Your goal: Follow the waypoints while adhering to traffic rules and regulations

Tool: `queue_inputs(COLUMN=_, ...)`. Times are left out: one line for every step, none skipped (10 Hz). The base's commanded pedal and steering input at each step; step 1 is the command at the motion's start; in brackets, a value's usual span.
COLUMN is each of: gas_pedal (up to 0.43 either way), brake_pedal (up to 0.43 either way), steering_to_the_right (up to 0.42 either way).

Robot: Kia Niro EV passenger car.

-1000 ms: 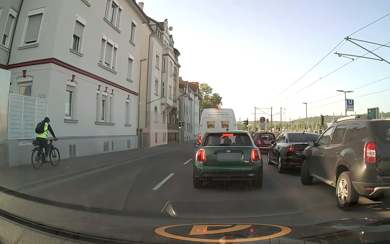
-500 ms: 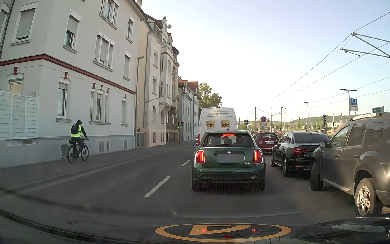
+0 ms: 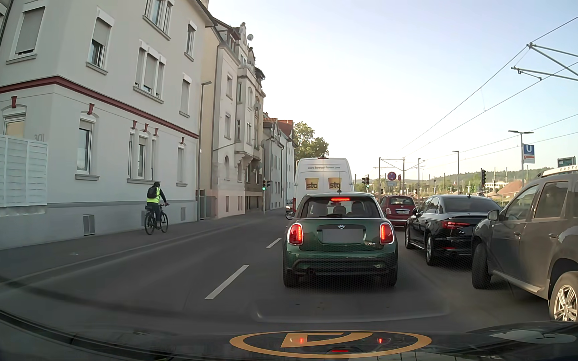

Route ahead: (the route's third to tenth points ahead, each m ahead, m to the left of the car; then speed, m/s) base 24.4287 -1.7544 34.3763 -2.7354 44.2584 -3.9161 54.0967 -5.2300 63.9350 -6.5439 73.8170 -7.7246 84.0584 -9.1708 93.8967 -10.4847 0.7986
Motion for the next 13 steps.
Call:
queue_inputs(gas_pedal=0.0, brake_pedal=0.006, steering_to_the_right=0.003)
queue_inputs(gas_pedal=0.0, brake_pedal=0.006, steering_to_the_right=0.003)
queue_inputs(gas_pedal=0.0, brake_pedal=0.0, steering_to_the_right=0.003)
queue_inputs(gas_pedal=0.0, brake_pedal=0.0, steering_to_the_right=0.003)
queue_inputs(gas_pedal=0.0, brake_pedal=0.012, steering_to_the_right=0.003)
queue_inputs(gas_pedal=0.0, brake_pedal=0.061, steering_to_the_right=0.003)
queue_inputs(gas_pedal=0.0, brake_pedal=0.079, steering_to_the_right=0.003)
queue_inputs(gas_pedal=0.0, brake_pedal=0.091, steering_to_the_right=0.003)
queue_inputs(gas_pedal=0.0, brake_pedal=0.091, steering_to_the_right=0.003)
queue_inputs(gas_pedal=0.0, brake_pedal=0.104, steering_to_the_right=0.003)
queue_inputs(gas_pedal=0.0, brake_pedal=0.122, steering_to_the_right=0.003)
queue_inputs(gas_pedal=0.0, brake_pedal=0.14, steering_to_the_right=0.003)
queue_inputs(gas_pedal=0.0, brake_pedal=0.152, steering_to_the_right=0.003)
